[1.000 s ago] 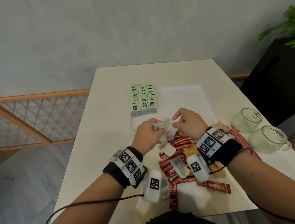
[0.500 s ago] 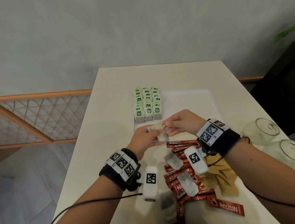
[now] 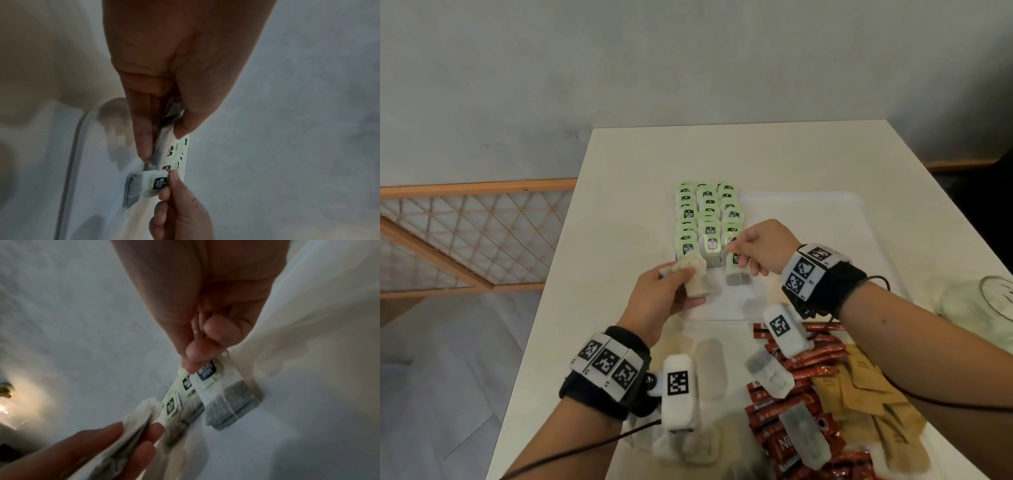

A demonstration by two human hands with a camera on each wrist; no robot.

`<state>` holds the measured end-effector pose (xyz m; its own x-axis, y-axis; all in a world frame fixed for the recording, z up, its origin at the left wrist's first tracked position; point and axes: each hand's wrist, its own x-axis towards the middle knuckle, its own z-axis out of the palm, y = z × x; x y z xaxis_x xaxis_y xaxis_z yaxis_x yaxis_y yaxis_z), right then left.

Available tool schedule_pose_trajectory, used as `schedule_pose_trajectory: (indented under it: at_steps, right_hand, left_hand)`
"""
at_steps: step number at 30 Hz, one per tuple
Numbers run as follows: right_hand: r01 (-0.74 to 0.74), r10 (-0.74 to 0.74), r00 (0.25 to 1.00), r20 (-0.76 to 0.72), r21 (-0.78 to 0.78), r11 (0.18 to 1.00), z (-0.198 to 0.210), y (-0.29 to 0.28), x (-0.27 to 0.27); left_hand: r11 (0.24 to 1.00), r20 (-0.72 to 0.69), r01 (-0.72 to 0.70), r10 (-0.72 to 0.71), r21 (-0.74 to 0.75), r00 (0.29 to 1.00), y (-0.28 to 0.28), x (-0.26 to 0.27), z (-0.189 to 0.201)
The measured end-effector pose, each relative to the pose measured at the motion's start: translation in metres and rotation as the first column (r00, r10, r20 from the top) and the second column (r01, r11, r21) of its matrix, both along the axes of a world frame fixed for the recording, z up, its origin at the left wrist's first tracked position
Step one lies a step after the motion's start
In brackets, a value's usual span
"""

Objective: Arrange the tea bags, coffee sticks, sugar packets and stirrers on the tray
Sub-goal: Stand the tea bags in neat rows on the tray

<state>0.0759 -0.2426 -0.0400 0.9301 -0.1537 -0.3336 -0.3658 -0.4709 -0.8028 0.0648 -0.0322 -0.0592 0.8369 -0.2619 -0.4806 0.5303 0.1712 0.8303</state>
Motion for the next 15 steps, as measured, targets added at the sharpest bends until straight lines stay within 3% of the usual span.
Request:
schedule_pose_trajectory:
  at_steps: [6,10,15]
  right_hand:
    - [0.043,-0.043,0.998,0.035,-0.004,0.999,-0.003,0.006,0.011]
    - [0.069,-0.077,0.993,0.094,0.076,0.995,0.003,0.006,0.007]
    - [-0.025,0.005,0.987,0.162,0.123,0.992,0.016,0.008,-0.014]
  left_hand:
    - [0.999,-0.043,0.022,-0.024,-0.048,0.999,-0.001,0.001,-0.012]
    - [0.996,-0.052,0.018,-0.023,-0.09,0.998,-0.006,-0.004,-0.011]
    - [0.993,0.015,0.007,-0.005,-0.121,1.0,-0.012,-0.012,0.0]
